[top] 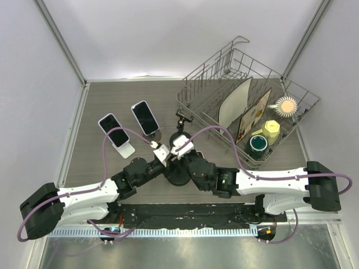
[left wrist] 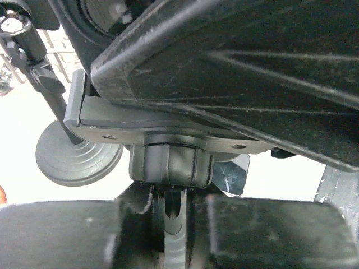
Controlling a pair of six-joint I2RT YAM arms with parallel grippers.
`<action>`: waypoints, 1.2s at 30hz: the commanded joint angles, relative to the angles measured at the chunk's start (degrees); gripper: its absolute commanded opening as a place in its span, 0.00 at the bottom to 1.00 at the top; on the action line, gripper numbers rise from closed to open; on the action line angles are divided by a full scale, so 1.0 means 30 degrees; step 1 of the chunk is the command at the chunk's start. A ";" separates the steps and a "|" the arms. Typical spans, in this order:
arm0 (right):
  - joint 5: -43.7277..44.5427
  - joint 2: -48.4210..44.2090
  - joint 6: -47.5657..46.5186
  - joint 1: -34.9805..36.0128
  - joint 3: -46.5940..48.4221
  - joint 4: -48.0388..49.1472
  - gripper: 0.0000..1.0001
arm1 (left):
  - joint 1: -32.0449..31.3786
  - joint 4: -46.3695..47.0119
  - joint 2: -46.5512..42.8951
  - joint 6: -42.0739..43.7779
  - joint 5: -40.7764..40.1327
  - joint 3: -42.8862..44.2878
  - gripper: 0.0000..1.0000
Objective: Remove the phone from the phone stand
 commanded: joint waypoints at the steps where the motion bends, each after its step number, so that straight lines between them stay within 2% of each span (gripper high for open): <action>1: -0.1269 -0.0264 0.0021 0.0318 0.1167 -0.2084 0.01 | 0.0116 0.1240 -0.0493 -0.0637 -0.0351 0.0472 0.00; 9: -0.1854 -0.0938 -0.0800 0.0406 0.0992 -0.4374 0.01 | 0.0146 0.0187 -0.2574 -0.1808 -0.3628 -0.0436 0.00; 13: -0.2294 -0.0704 -0.0772 0.0843 0.1138 -0.5779 0.01 | 0.0146 -0.0926 -0.3746 -0.3036 -0.7312 -0.0875 0.00; 16: -0.2236 -0.0265 -0.0713 0.1399 0.1226 -0.6220 0.01 | 0.0175 -0.1835 -0.4566 -0.3654 -0.8959 -0.1109 0.00; 19: -0.0951 0.0291 -0.0480 0.1666 0.1314 -0.6135 0.01 | 0.0204 -0.2130 -0.5270 -0.4065 -0.9317 -0.1402 0.00; 23: 0.2996 0.0557 0.0514 0.1695 0.1517 -0.5286 0.01 | 0.0204 -0.2159 -0.6178 -0.4329 -0.9347 -0.2047 0.00; 27: 0.5462 0.0849 0.1396 0.1666 0.1753 -0.4292 0.01 | 0.0204 -0.2393 -0.6765 -0.4417 -0.9084 -0.2342 0.00; 36: 0.8426 0.2548 0.1602 0.1666 0.2632 -0.3120 0.01 | -0.0410 -0.1896 -0.6268 -0.4270 -0.8586 -0.2342 0.00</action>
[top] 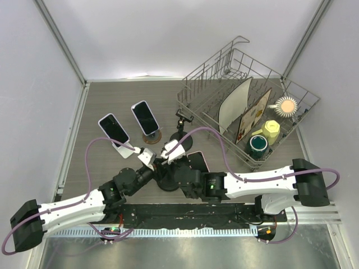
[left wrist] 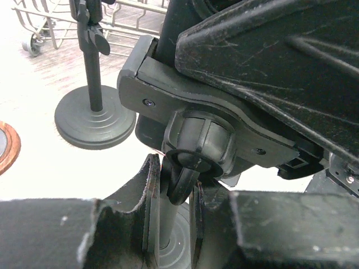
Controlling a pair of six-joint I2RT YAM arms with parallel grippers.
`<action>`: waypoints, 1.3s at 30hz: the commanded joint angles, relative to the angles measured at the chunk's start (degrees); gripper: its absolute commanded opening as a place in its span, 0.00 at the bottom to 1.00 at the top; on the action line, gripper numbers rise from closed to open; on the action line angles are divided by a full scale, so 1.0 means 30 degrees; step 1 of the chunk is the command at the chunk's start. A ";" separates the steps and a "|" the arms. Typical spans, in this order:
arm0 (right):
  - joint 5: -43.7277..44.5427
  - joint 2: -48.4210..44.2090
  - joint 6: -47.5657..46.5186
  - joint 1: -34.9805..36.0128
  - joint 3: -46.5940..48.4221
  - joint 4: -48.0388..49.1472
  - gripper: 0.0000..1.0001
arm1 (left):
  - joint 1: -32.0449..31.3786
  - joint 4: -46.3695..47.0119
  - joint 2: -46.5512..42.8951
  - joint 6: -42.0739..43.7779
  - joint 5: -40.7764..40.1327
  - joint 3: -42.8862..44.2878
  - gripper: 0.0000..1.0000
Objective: Remove the phone from the phone stand
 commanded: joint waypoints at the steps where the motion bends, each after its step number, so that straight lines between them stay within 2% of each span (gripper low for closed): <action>1: 0.4953 0.0326 -0.0642 -0.0134 0.0228 -0.1463 0.01 | 0.0319 0.1397 -0.0002 -0.0861 -0.4869 -0.0127 0.00; 15: 0.6212 0.1323 0.0352 -0.1597 0.1283 -0.1403 0.01 | -0.2376 0.2277 0.0935 -0.0861 -0.6333 -0.0215 0.00; 22: 0.6389 0.1323 0.1085 -0.2038 0.1313 -0.1667 0.01 | -0.2555 0.2512 0.0848 -0.0978 -0.7036 -0.0390 0.00; 28: 0.4810 0.0358 0.1203 -0.2097 0.1312 -0.1988 0.01 | -0.2555 0.1521 0.0322 -0.0685 -0.7678 -0.0303 0.00; 33: 0.3635 -0.0287 0.2284 -0.2272 0.1956 -0.5260 0.01 | -0.2526 -0.0941 -0.1256 0.0252 -0.8997 0.0399 0.00; 39: 0.1350 -0.1518 0.5741 -0.3707 0.1577 -1.0334 0.01 | -0.2525 -0.4454 -0.2755 0.0721 -1.0581 0.1162 0.00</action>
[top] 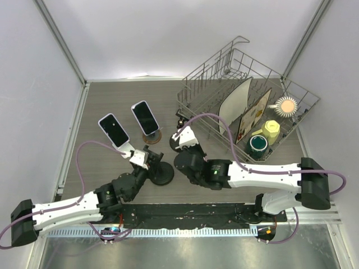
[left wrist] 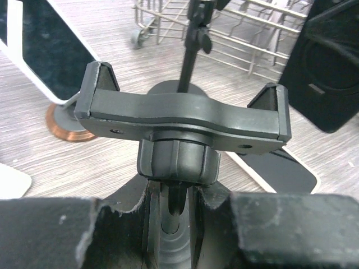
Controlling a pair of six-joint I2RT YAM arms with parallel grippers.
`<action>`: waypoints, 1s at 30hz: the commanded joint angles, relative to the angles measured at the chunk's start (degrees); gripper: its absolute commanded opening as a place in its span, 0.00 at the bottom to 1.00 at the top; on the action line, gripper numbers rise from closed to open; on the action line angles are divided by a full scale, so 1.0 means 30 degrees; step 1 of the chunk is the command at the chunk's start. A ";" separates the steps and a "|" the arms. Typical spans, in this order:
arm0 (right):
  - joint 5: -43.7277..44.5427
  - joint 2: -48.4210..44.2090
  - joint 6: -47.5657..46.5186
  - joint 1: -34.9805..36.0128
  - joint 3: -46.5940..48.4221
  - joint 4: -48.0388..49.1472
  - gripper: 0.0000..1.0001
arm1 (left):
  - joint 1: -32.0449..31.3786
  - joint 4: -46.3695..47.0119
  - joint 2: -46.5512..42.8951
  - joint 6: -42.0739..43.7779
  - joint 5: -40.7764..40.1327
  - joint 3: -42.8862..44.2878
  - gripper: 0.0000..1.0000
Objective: Remove the phone from the phone stand
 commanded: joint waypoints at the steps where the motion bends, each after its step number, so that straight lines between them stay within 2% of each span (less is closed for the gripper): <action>1: -0.1055 -0.1554 0.2922 -0.1012 0.0324 -0.3547 0.01 | 0.0025 -0.2296 -0.0897 0.0539 -0.2072 0.1344 0.00; 8: -0.2196 -0.1148 0.5206 -0.1686 -0.0234 -0.7675 0.01 | 0.0025 -0.2884 -0.0811 0.0510 -0.2366 0.1549 0.00; 17: -0.2755 0.0259 0.8081 -0.3268 -0.1436 -1.1105 0.01 | 0.0025 -0.2972 -0.0284 0.0422 -0.2160 0.1755 0.00; 30: -0.1524 0.6174 1.0103 -0.4763 0.0143 -1.2251 0.01 | 0.0025 -0.3411 -0.0605 0.0130 -0.2014 0.1813 0.00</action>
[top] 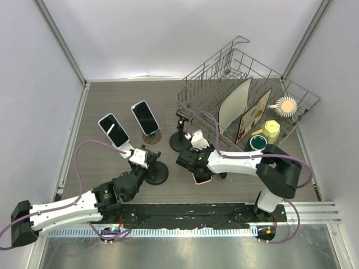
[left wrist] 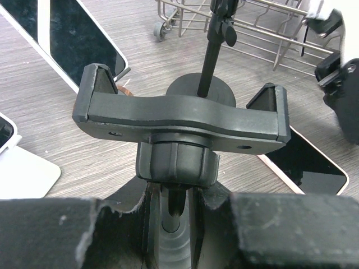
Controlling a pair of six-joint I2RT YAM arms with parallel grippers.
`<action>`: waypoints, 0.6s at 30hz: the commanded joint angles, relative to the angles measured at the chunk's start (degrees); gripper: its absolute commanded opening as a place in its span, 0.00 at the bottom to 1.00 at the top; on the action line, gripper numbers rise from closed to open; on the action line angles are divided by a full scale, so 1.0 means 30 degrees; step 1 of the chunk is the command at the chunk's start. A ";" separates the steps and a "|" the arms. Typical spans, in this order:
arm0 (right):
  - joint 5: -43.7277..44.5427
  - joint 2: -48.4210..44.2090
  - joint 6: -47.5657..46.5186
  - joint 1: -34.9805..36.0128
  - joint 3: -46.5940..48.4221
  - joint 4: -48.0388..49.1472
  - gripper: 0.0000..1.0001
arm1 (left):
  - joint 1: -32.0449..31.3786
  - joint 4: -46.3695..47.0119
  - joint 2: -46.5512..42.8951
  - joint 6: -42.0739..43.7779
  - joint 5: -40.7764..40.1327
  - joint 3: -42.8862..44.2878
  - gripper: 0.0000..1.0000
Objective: Remove the phone from the phone stand
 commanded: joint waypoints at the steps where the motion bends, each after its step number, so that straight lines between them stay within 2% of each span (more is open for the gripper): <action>1: 0.0866 0.2190 0.1528 -0.0289 0.0990 -0.0935 0.02 | 0.0025 -0.0052 -0.0380 -0.0242 -0.0469 0.0692 0.00; 6: 0.1336 0.3749 0.1969 -0.0290 0.2338 -0.1876 0.11 | 0.0025 -0.0141 -0.0380 -0.0271 -0.0440 0.0721 0.00; 16: -0.1853 0.1613 0.0242 -0.0407 0.1052 0.1342 0.52 | 0.0025 -0.0112 -0.0322 -0.0271 -0.0382 0.0662 0.00; 18: -0.2267 0.1320 0.0065 -0.0553 0.0788 0.1696 0.57 | 0.0025 -0.0082 -0.0263 -0.0271 -0.0353 0.0662 0.00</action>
